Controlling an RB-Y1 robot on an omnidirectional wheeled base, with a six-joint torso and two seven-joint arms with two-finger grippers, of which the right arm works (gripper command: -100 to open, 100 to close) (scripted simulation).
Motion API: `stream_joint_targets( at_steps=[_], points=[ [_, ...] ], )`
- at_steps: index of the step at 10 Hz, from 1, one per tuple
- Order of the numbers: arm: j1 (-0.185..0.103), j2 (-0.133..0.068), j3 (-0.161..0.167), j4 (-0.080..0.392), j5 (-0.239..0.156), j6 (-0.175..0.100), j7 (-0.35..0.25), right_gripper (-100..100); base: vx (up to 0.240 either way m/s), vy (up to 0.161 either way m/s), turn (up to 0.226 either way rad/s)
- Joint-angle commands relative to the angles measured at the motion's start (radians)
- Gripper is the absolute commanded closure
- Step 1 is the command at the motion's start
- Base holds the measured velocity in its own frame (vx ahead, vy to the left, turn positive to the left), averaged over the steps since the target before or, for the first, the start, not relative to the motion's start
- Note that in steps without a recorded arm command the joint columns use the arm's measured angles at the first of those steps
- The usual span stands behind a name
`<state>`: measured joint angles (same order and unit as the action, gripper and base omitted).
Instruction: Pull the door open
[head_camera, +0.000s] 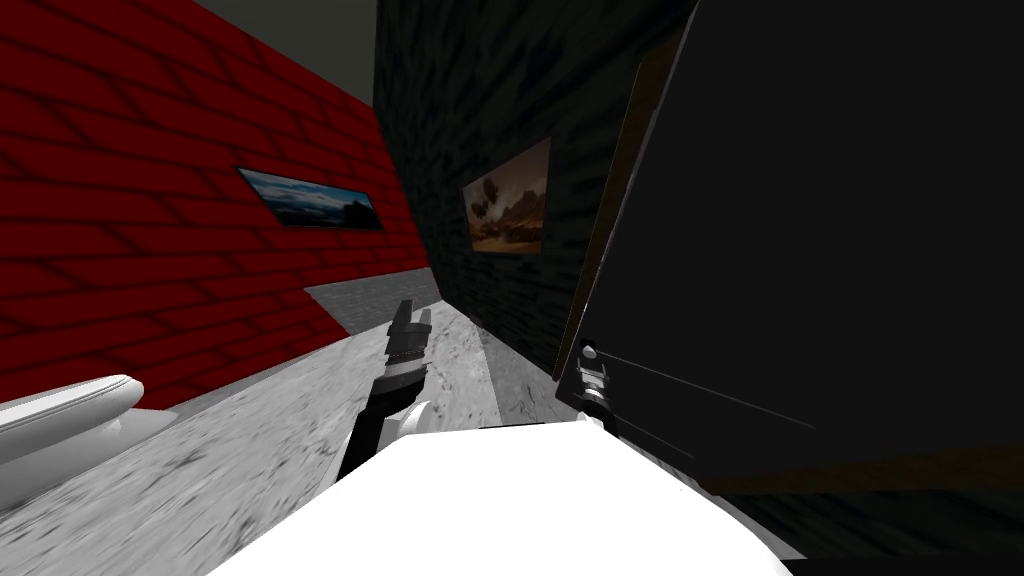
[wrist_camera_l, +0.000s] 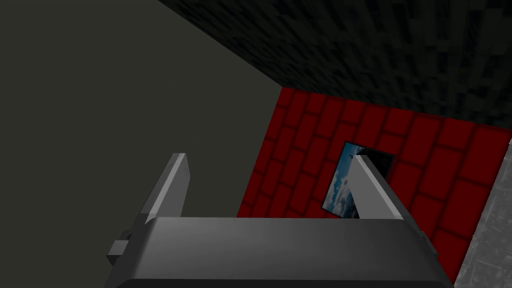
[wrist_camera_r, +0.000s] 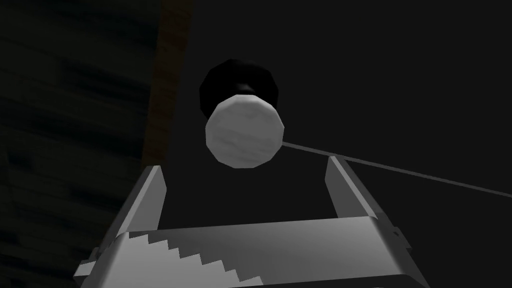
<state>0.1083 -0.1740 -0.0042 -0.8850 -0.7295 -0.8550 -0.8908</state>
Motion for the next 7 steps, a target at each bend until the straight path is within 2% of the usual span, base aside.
stream_joint_targets(
  at_steps=[1, 3, 4, 7],
  points=[
    [-0.003, 0.002, 0.005, 0.000, -0.010, -0.002, -0.030, -100, -0.041, -0.006, 0.012],
    [-0.004, 0.012, 0.021, -0.011, -0.045, -0.004, -0.094, -100, -0.054, -0.008, 0.038],
    [-0.004, 0.012, 0.021, -0.011, -0.045, -0.004, -0.102, -100, -0.055, -0.004, 0.011],
    [-0.005, 0.024, 0.041, -0.024, -0.086, -0.007, -0.182, -100, -0.062, -0.001, 0.029]
  ],
)
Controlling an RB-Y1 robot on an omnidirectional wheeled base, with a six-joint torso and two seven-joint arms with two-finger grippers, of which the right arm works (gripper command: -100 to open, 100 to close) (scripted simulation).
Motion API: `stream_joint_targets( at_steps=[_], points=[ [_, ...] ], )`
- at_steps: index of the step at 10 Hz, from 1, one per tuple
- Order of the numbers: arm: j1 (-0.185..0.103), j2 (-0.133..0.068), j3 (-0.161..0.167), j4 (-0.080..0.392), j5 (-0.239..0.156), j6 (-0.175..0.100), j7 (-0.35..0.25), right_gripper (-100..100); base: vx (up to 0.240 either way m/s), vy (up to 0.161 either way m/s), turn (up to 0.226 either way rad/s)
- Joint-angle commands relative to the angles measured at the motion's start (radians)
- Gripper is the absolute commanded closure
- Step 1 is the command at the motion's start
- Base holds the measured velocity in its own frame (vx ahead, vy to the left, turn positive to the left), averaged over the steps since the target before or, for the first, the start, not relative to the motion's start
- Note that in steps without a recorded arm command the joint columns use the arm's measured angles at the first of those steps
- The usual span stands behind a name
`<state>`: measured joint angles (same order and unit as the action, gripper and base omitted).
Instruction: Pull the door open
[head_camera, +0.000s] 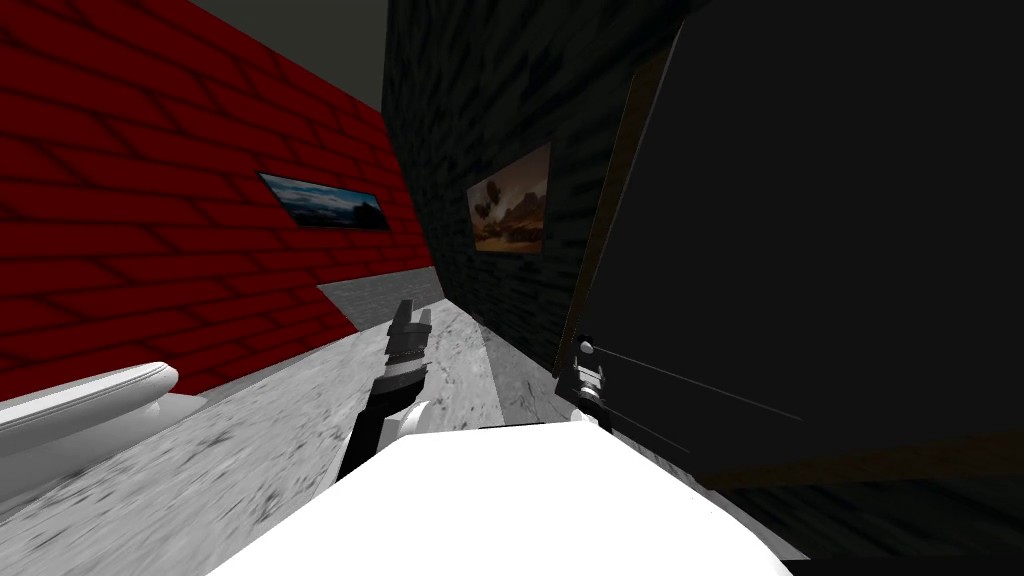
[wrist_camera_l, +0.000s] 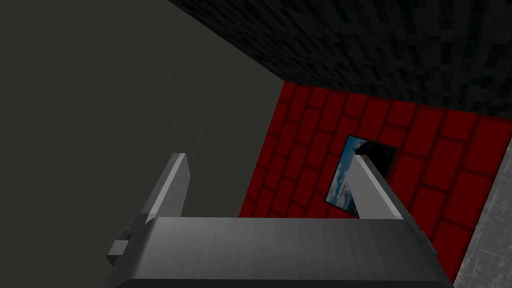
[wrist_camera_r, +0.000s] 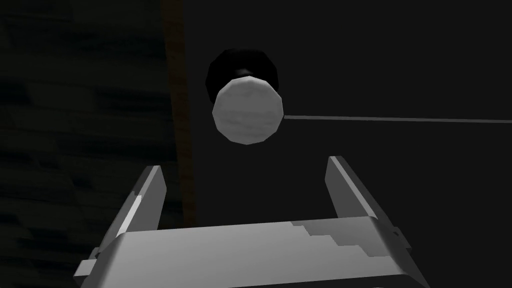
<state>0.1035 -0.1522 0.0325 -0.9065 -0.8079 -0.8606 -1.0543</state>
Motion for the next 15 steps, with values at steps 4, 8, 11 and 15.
stream_joint_targets(
  at_steps=[4, 8, 11, 15],
  points=[
    [0.008, -0.023, 0.011, 0.006, -0.025, -0.005, -0.081, -100, -0.014, -0.001, 0.023],
    [0.032, -0.098, 0.011, 0.040, -0.032, -0.014, -0.172, -100, 0.157, 0.004, 0.034],
    [0.046, -0.146, 0.011, 0.061, -0.036, -0.019, -0.230, -100, 0.143, -0.002, 0.030],
    [0.049, -0.157, 0.012, 0.070, -0.037, -0.023, -0.245, 100, 0.064, -0.009, 0.009]
  ],
)
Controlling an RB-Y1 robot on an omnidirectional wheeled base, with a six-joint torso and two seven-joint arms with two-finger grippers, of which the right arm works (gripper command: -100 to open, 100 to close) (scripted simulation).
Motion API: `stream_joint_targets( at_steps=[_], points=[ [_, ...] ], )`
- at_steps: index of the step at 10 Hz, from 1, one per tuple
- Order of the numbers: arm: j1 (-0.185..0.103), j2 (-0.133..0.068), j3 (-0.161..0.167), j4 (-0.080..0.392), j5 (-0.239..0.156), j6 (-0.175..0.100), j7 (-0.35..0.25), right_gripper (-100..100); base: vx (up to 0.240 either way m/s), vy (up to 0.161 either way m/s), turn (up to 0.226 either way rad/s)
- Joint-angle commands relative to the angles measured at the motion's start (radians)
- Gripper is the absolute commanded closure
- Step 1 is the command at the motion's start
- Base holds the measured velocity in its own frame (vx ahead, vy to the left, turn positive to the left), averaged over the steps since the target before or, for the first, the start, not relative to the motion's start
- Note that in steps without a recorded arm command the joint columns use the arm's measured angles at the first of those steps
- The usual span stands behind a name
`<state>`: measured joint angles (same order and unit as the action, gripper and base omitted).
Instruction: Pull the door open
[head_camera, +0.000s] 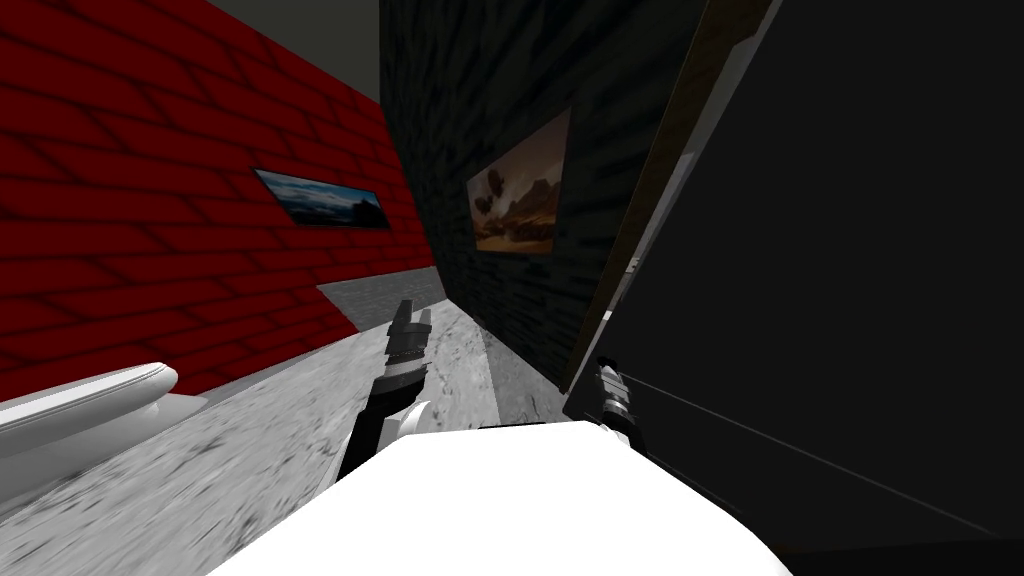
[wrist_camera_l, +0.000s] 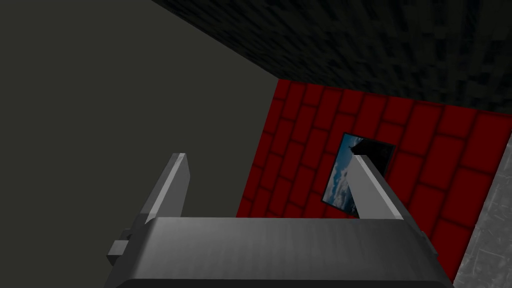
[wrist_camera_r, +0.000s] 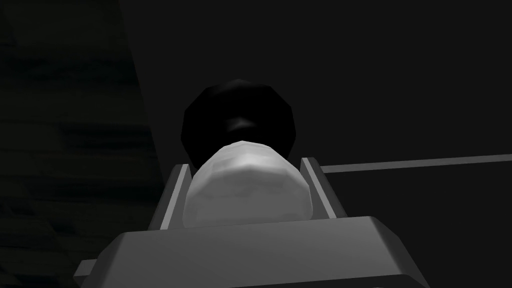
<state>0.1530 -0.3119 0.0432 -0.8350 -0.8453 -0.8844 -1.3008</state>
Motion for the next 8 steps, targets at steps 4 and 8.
stream_joint_targets(
  at_steps=[4, 8],
  points=[
    [-0.001, 0.002, 0.002, -0.001, 0.001, 0.001, 0.002, 100, -0.008, -0.001, 0.004],
    [0.009, -0.016, 0.039, -0.016, 0.019, 0.003, -0.028, 100, -0.140, -0.006, 0.065]
  ],
)
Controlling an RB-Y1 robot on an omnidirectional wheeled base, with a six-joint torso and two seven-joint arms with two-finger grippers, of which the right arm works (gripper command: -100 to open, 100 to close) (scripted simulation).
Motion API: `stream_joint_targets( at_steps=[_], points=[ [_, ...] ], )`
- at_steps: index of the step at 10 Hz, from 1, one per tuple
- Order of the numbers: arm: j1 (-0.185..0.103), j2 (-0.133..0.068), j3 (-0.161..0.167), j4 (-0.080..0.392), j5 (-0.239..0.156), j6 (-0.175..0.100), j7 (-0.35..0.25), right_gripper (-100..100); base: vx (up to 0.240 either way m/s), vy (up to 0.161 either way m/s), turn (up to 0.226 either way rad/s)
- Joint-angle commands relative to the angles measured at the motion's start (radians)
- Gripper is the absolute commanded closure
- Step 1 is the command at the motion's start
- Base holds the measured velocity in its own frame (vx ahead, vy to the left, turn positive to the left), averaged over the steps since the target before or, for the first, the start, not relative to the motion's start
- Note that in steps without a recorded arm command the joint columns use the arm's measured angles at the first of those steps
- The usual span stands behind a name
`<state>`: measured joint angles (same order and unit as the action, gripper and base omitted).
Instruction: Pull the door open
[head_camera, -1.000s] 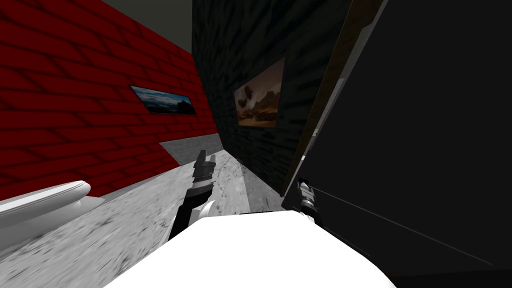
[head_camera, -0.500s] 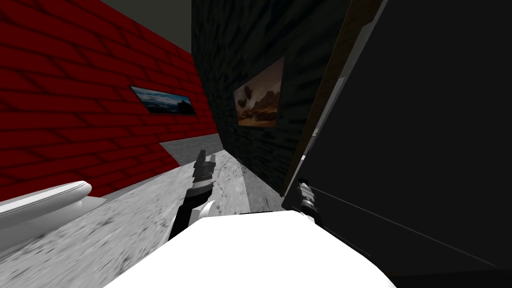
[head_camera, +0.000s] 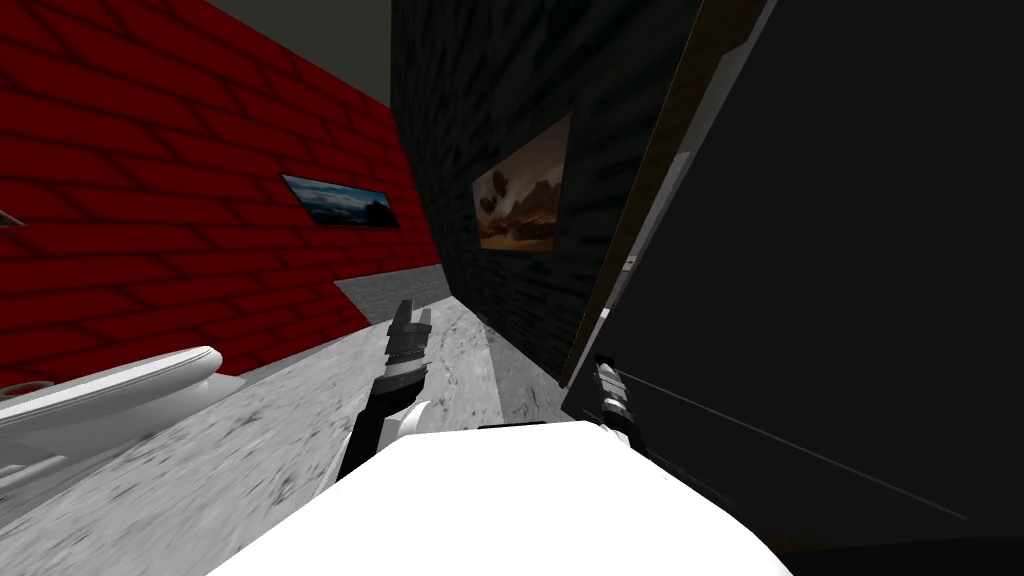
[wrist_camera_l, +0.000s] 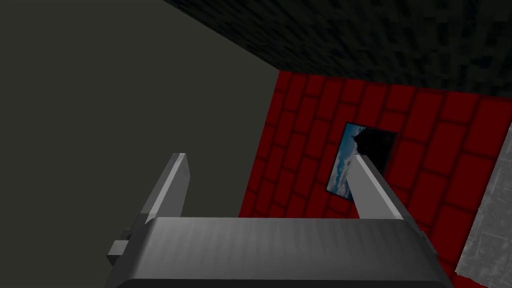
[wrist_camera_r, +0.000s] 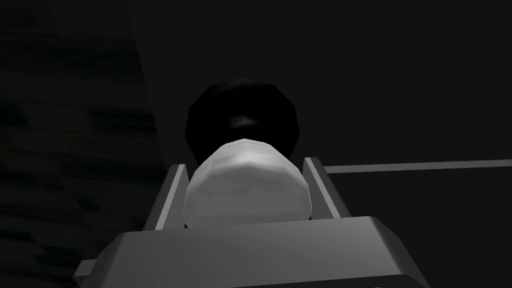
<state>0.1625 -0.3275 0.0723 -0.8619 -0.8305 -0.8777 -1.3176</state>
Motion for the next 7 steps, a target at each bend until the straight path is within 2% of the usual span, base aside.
stream_joint_targets(
  at_steps=[1, 6, 7],
  points=[
    [0.004, -0.009, 0.028, 0.004, 0.013, -0.003, -0.026, 100, -0.207, 0.035, 0.089],
    [0.021, -0.039, 0.096, -0.023, 0.046, -0.001, -0.081, 100, -0.236, 0.000, 0.085],
    [0.018, -0.036, 0.088, -0.016, 0.042, 0.000, -0.074, 100, -0.096, 0.007, 0.024]
  ],
)
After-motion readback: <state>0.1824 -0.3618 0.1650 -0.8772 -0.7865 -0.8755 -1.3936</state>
